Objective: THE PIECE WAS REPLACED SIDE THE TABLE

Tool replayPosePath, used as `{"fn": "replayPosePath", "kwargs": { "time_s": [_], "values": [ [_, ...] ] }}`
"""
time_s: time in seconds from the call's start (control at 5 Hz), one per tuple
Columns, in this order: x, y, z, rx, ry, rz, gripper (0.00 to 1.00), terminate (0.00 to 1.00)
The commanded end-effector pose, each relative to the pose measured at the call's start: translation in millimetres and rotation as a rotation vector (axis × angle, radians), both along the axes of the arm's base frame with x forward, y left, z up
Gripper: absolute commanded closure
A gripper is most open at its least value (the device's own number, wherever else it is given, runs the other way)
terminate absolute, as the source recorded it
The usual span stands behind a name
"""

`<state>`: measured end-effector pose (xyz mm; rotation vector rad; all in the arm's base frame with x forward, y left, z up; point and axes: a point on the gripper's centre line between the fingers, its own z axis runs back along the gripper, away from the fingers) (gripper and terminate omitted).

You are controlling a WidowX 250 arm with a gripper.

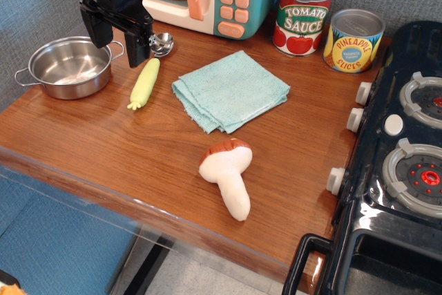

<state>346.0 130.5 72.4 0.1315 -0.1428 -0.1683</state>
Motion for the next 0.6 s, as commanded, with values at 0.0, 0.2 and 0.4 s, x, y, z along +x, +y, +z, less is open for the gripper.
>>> {"fn": "replayPosePath", "kwargs": {
  "time_s": [0.0, 0.2, 0.4],
  "values": [
    [0.0, 0.0, 0.0, 0.0, 0.0, 0.0, 0.0, 0.0],
    [17.0, -35.4, -4.4, -0.036, 0.002, -0.05, 0.0, 0.0],
    [29.7, -65.7, -7.7, -0.053, 0.0, -0.09, 0.0, 0.0]
  ]
}}
